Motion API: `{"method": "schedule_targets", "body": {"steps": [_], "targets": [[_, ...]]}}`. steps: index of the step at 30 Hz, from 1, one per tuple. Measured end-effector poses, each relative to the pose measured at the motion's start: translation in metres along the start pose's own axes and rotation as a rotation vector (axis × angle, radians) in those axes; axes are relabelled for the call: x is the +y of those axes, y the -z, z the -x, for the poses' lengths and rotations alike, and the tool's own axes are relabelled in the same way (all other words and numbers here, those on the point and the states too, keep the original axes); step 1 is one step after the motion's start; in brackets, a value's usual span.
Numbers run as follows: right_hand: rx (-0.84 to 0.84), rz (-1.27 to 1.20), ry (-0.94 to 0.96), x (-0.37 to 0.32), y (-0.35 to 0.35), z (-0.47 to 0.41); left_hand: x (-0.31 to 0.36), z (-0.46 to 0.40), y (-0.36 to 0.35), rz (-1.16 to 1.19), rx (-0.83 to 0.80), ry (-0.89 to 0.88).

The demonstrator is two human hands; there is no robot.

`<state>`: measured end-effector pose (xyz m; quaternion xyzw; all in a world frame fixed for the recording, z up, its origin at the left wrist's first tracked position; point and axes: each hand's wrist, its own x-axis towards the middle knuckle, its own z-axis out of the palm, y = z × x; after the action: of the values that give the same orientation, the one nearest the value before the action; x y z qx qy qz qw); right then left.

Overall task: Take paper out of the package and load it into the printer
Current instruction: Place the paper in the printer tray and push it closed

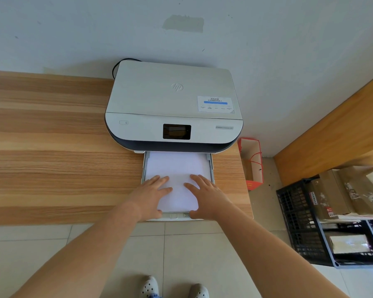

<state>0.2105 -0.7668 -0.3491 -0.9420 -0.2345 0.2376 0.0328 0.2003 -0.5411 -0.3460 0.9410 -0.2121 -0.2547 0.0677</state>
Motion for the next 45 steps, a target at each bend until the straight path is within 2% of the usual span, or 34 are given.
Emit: {"method": "schedule_targets", "body": {"steps": [17, 21, 24, 26, 29, 31, 35, 38, 45], "targets": [[-0.03, -0.14, -0.075, -0.006, 0.015, 0.005, -0.01, 0.0, -0.001, 0.063, -0.015, -0.043], [0.122, -0.34, -0.167, 0.004, 0.031, 0.001, -0.022, 0.001, 0.01, 0.168, 0.134, -0.001], [0.259, -0.401, -0.322, 0.024, 0.036, -0.008, -0.032, -0.005, 0.02, 0.284, 0.337, 0.141], [0.278, -0.396, -0.436, 0.035, 0.037, -0.015, -0.036, -0.01, 0.025, 0.316, 0.399, 0.278], [0.168, -0.363, -0.54, 0.043, 0.037, -0.021, -0.04, -0.016, 0.032, 0.332, 0.295, 0.465], [0.099, -0.358, -0.56, 0.046, 0.034, -0.024, -0.042, -0.021, 0.032, 0.311, 0.217, 0.507], [0.037, -0.335, -0.567, 0.05, 0.03, -0.032, -0.045, -0.031, 0.028, 0.319, 0.139, 0.503], [0.045, -0.287, -0.546, 0.051, 0.031, -0.035, -0.049, -0.034, 0.028, 0.258, 0.121, 0.482], [-0.083, -0.188, -0.489, 0.051, 0.033, -0.04, -0.05, -0.038, 0.027, 0.242, 0.105, 0.476]]}}
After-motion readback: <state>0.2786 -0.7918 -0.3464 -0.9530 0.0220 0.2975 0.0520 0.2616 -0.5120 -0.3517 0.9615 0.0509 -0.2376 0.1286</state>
